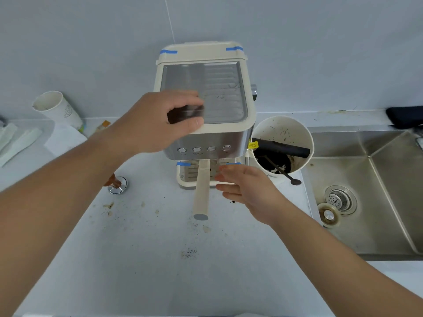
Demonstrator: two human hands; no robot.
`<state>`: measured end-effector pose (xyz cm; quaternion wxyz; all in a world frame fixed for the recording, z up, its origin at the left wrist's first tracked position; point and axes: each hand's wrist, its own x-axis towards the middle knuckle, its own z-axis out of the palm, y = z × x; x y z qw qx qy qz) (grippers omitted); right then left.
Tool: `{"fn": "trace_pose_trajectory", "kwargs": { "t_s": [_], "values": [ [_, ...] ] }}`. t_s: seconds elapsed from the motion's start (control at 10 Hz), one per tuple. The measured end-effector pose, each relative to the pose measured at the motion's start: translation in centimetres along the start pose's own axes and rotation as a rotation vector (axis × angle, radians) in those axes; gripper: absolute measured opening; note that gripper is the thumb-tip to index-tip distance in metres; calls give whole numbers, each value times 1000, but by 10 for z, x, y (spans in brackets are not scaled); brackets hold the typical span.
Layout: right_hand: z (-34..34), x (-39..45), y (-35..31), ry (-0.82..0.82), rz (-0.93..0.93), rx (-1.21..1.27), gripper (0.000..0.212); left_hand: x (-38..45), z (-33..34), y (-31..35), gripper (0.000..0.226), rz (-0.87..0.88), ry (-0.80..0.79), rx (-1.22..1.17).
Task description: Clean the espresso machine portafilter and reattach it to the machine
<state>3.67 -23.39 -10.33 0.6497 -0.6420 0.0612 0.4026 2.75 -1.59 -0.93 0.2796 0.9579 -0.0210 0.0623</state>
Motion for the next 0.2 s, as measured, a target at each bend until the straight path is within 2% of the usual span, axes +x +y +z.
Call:
{"fn": "trace_pose_trajectory", "kwargs": {
  "t_s": [0.2],
  "values": [
    [-15,-37,-35,-17,-165,73,19,-35,-14,11,25,-96,123,-97]
  ]
}}
